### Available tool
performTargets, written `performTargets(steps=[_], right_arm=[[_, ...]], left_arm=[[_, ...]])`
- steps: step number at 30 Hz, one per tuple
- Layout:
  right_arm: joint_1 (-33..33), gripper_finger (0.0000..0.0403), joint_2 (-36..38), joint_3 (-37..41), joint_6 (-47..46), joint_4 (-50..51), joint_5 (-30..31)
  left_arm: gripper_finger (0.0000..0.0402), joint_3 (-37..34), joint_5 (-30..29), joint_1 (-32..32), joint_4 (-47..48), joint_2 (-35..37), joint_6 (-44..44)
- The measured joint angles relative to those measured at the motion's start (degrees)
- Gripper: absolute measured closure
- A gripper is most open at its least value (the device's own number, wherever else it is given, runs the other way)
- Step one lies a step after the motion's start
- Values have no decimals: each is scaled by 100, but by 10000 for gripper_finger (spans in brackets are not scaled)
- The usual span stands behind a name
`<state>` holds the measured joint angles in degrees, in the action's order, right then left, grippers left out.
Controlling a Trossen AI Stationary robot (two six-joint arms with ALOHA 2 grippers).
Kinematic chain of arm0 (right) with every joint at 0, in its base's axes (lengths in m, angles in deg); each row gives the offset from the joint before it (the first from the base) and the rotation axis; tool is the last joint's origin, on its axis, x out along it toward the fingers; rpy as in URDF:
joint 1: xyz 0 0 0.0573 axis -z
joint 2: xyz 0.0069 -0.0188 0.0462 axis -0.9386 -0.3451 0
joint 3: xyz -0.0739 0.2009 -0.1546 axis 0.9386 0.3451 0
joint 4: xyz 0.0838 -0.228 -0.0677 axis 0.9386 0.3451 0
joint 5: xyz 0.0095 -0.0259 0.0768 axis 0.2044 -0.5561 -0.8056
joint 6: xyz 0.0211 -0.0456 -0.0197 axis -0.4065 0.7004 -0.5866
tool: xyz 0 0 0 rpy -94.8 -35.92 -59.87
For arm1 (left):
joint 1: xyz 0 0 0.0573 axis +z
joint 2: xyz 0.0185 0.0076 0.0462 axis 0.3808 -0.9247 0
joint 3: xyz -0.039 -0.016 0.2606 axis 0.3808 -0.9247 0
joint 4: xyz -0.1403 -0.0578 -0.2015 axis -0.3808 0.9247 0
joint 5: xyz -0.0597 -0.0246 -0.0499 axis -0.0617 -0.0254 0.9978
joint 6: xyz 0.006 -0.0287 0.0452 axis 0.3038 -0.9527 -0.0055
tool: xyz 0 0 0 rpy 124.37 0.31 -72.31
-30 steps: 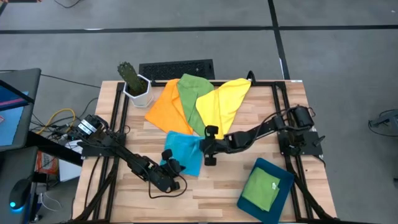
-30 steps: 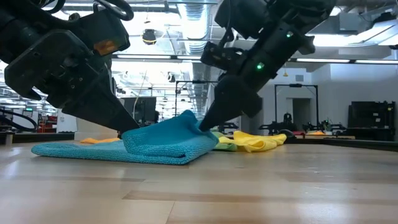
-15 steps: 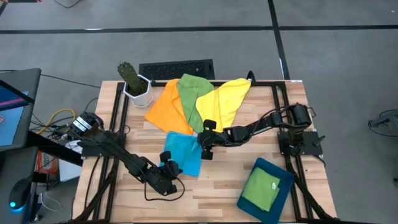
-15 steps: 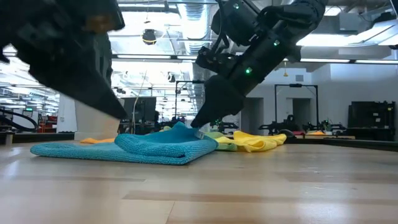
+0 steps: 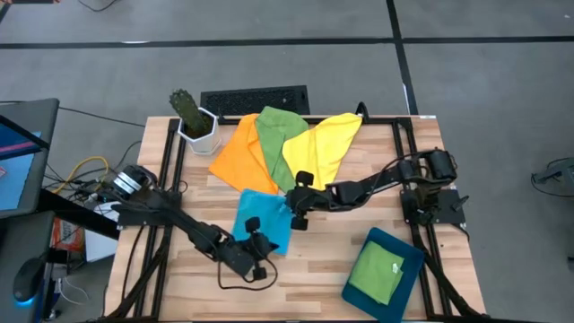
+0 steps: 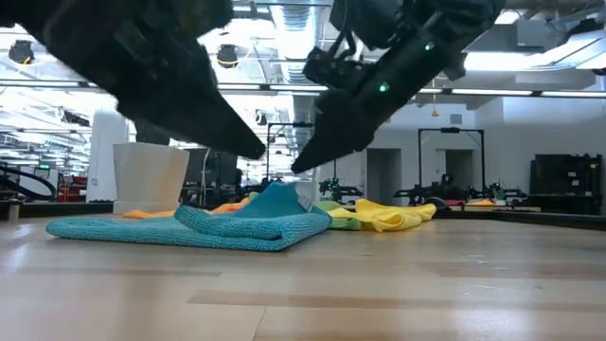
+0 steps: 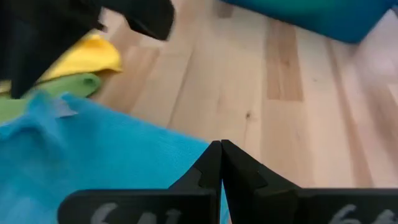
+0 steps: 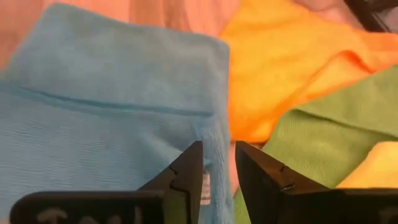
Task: Fold microfiber towels
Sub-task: Fold the blue microfiber towel
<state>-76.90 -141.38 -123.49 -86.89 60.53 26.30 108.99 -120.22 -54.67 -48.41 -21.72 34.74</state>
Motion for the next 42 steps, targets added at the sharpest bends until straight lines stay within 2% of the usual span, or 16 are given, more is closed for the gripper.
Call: performTargets(steps=[4, 8, 14, 21, 33, 38, 42], right_arm=[[-80, 285, 77, 2, -89, 267, -1], [-155, 285, 16, 3, -271, 407, -18], [-198, 285, -457, 150, -248, -514, -97], [22, 285, -912, 114, 38, -1189, -37], [535, 285, -809, 113, 124, -1145, -36], [303, 285, -504, 141, 96, -1229, -62], [10, 285, -528, 196, 55, -1513, -49]], left_arm=[[402, -8, 75, 132, 85, -348, -87], [402, -41, 12, 161, 469, -471, -583], [402, -118, -35, 100, 515, -603, -1157], [402, -118, -51, 53, 524, -619, -1258], [402, -118, 25, 43, 580, -622, -1347], [402, -118, 40, 14, 623, -624, -1281], [402, -120, 49, 12, 620, -624, -1260]])
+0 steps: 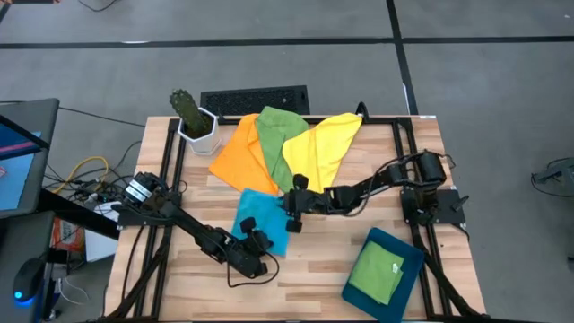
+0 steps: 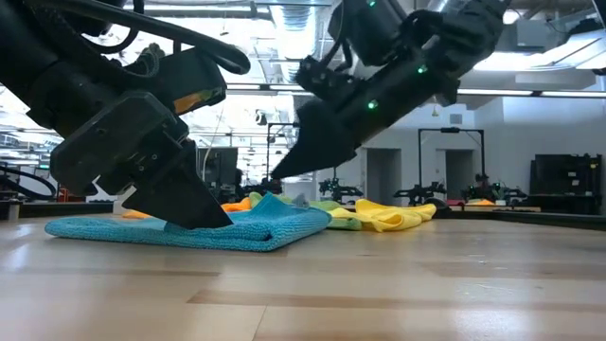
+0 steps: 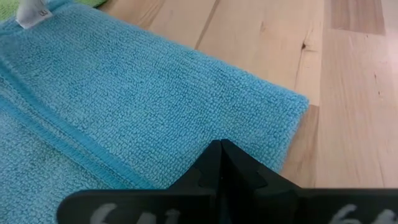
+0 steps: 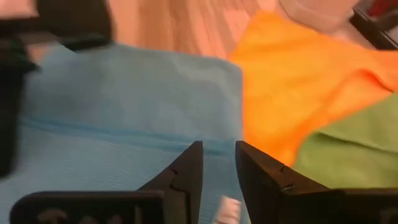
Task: Fold microfiber towels
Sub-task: Fold the blue microfiber towel
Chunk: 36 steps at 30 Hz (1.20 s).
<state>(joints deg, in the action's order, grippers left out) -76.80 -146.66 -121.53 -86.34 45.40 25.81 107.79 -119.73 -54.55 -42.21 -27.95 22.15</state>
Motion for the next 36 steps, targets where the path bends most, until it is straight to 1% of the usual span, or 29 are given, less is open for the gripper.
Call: performTargets(steps=[3, 7, 10, 12, 15, 20, 23, 26, 28, 32, 34, 36], right_arm=[[-102, 285, -295, 135, -61, -691, 18], [-78, 285, -819, 179, -200, -1283, 55], [41, 285, -1135, 179, -489, -1456, -37], [67, 285, -1188, 165, -608, -1470, -123], [27, 285, -1120, 165, -568, -1383, -238], [-152, 285, -486, 199, -290, -1000, -158], [-373, 285, -91, 224, -281, -1089, -108], [-720, 285, -37, 347, -541, -1372, -119], [-968, 285, -184, 388, -792, -1671, -77], [-1417, 285, -758, 409, -955, -2465, 365], [-1546, 285, -1073, 338, -945, -2909, 553], [-1617, 285, -1375, 238, -1032, -3088, 551]], left_arm=[[402, -1, 5, 0, -26, 0, 37], [402, -2, 15, 0, -28, -2, 46], [402, -2, 17, -4, -28, -4, 46], [402, -3, 22, -10, -28, -4, 46], [402, -4, 27, -11, -35, -4, 46], [402, -2, 123, -19, -62, 14, 103], [402, -13, 214, -29, -6, 123, 242], [402, -22, 260, -42, 64, 241, 374], [402, -24, 245, -43, 58, 340, 386], [402, -20, 127, -66, 166, 593, 599], [402, -17, 53, -70, 253, 740, 622], [402, -13, 48, -78, 427, 863, 589]])
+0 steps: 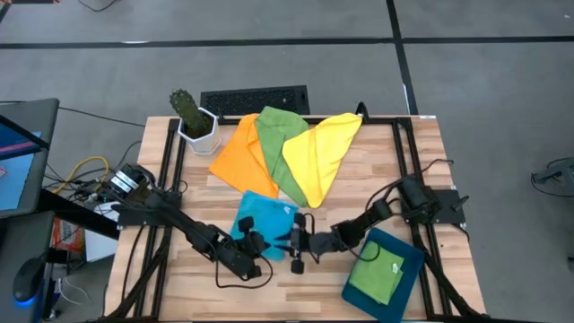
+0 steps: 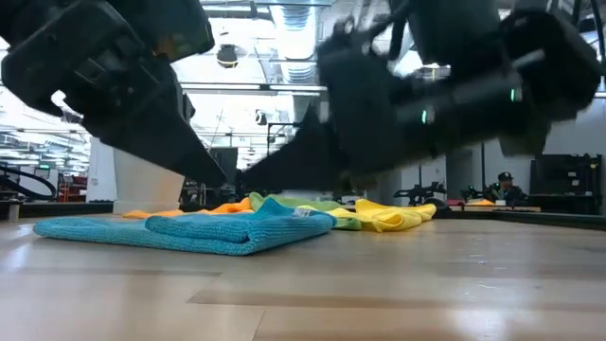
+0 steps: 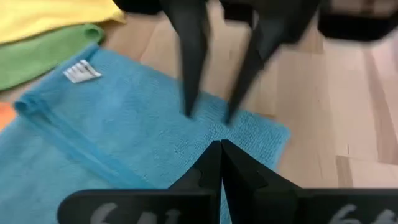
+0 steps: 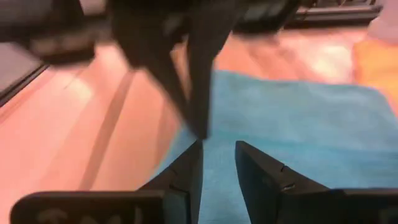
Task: Fold microfiber towels
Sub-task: Fold the blue microfiber towel
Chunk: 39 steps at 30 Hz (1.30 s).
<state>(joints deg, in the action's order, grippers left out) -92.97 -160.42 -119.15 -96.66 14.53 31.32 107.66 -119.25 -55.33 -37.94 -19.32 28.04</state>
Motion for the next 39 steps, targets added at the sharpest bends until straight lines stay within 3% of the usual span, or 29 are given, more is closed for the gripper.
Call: performTargets(steps=[4, 9, 16, 22, 27, 39], right_arm=[[-9, 285, -452, -113, -165, 2, -155], [39, 285, -433, -123, -341, 201, -240], [-42, 285, 193, -116, 586, 66, -234], [-11, 285, -284, -429, 914, -589, -425], [108, 285, -767, -877, 886, -456, -792], [283, 285, -869, -1005, 320, 429, -1031]], left_arm=[[402, 6, -87, -126, 487, 79, -312], [401, 4, -148, -365, 1385, 79, -1205], [402, 4, -566, -792, 2087, 196, -2154], [402, 8, -944, -1149, 2809, 203, -3238], [401, 8, -1334, -1497, 3332, 203, -4256], [401, 6, -1384, -1901, 4345, 201, -6103]])
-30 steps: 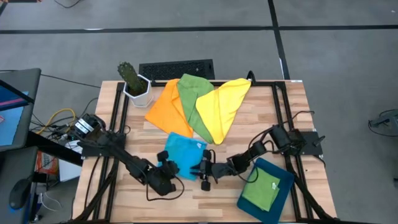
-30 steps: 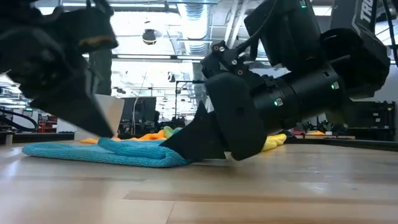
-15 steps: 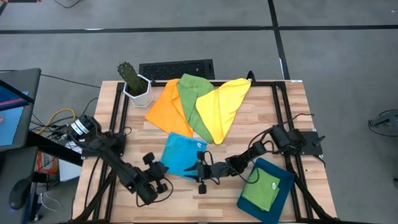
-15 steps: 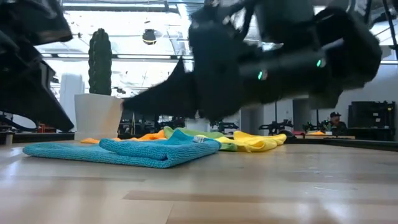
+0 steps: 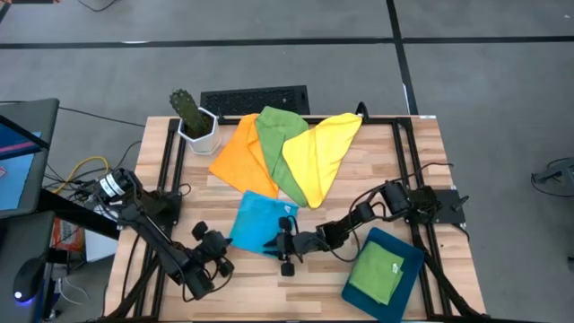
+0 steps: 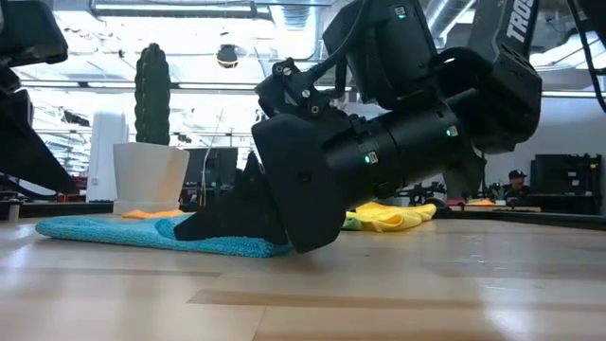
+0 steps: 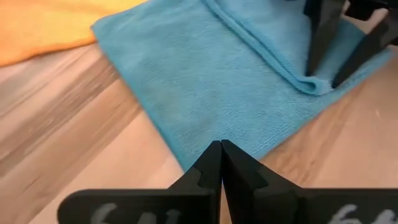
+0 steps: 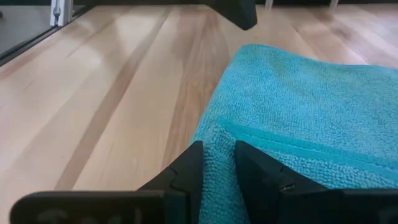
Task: Fold microfiber towels
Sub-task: Fold the blue microfiber towel
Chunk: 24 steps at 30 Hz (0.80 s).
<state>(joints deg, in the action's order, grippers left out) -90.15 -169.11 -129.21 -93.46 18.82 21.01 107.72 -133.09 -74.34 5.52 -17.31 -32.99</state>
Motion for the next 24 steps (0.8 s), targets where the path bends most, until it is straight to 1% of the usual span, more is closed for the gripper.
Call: performTargets(steps=[5, 7, 9, 11, 14, 16, 18, 19, 24], right_arm=[[-3, 285, 0, 0, -1, 19, 8], [-3, 285, 0, 0, -2, 31, 7], [1, 285, 0, 0, -2, 35, 8], [23, 285, 0, 2, -3, 41, 10], [21, 285, 0, 2, -7, 40, 8], [21, 285, 0, 4, -11, 41, 7], [21, 285, 0, 7, -11, 40, 9], [17, 285, 0, 7, -11, 42, 5], [12, 285, 0, 9, -10, 42, 18]], left_arm=[[401, -19, -51, -157, 48, -2, -800], [401, -98, -243, -260, -66, -24, -1342], [401, -180, -316, -343, -192, -86, -1839], [401, -240, -361, -414, -213, -204, -2256], [401, -355, -642, -479, -304, -427, -2952], [400, -412, -617, -465, -363, -604, -3305], [393, -424, -501, -455, -374, -788, -3589], [386, -423, -534, -458, -444, -891, -3684], [346, -404, -653, -461, -529, -1134, -3701]])
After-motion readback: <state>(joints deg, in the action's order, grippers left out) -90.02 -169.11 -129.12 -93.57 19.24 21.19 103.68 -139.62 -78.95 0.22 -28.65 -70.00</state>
